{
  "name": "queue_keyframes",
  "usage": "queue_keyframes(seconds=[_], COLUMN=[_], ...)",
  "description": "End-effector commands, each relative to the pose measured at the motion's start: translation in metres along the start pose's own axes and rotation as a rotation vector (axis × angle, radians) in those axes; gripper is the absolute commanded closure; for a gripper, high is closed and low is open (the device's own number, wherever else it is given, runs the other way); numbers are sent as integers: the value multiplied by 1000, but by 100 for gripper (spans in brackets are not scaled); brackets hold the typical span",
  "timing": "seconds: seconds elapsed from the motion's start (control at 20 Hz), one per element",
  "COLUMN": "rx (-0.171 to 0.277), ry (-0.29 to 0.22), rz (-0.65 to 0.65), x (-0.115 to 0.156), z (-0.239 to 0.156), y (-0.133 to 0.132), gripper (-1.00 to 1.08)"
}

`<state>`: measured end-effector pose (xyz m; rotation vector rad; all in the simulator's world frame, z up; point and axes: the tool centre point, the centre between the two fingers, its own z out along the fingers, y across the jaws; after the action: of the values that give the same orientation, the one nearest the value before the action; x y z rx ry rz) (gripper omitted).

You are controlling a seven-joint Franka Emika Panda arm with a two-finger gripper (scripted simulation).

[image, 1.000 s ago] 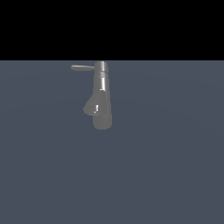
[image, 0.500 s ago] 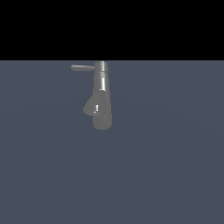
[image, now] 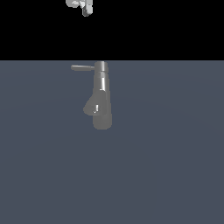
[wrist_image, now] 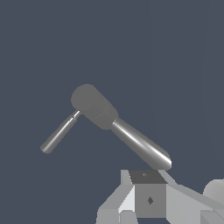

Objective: Turn on the faucet by rotating a designated handle.

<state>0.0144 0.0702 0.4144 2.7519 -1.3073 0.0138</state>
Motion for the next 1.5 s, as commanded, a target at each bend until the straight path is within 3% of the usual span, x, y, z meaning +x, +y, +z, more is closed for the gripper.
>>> queue_keyframes(seconds=[0.0, 0.95, 1.45], rx=[0, 6, 5], ry=[-2, -51, -83], rz=[51, 446, 615], x=[3, 14, 14], z=[10, 104, 150], y=[-16, -122, -158], gripper=[108, 108, 108])
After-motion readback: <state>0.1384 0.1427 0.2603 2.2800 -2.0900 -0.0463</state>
